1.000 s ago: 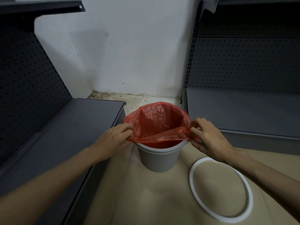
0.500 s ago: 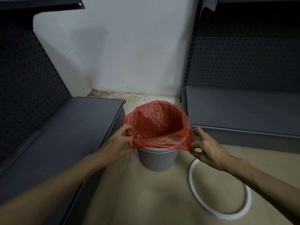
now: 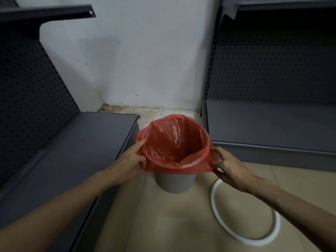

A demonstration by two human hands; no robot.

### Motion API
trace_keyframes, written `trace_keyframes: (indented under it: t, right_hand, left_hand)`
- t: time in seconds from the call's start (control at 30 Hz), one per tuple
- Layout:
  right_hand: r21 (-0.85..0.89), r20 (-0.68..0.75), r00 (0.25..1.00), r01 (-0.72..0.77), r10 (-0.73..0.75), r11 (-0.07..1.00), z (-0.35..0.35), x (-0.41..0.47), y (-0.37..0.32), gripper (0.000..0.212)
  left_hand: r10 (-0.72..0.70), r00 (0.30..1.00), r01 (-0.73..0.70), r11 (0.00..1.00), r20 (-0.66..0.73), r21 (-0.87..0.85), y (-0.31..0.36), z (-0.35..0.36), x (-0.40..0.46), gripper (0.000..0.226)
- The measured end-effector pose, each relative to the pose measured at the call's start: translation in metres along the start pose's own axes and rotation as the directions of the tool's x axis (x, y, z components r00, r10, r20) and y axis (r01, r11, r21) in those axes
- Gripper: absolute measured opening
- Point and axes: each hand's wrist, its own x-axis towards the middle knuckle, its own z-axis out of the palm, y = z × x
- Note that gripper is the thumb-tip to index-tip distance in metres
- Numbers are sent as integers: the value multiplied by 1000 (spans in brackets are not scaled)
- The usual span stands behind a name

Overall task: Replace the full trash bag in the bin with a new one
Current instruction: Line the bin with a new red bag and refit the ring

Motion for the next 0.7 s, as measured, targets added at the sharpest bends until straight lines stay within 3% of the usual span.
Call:
trace_keyframes:
  t: [0.07, 0.23, 0.4, 0.57, 0.7]
  right_hand:
    - [13, 54, 998, -43, 43, 999, -3, -2, 2, 6]
    - [58, 8, 983, -186, 186, 981, -18, -5, 2, 38]
    - [18, -74, 944, -322, 323, 947, -39, -19, 12, 28]
    - [11, -124, 878, -465, 463, 885, -49, -50, 43, 26]
    - [76, -152, 785, -597, 601, 799, -47, -88, 69, 21]
  left_hand:
    - [-77, 997, 77, 997, 10, 4, 2, -3, -2, 21]
    - [-188, 981, 184, 981, -55, -57, 18, -20, 4, 12]
    - [-24, 967, 33, 999, -255, 32, 71, -46, 52, 9]
    - [137, 978, -132, 990, -155, 45, 146, -39, 119, 17]
    - [176, 977, -185, 981, -122, -64, 208, 5, 154, 17]
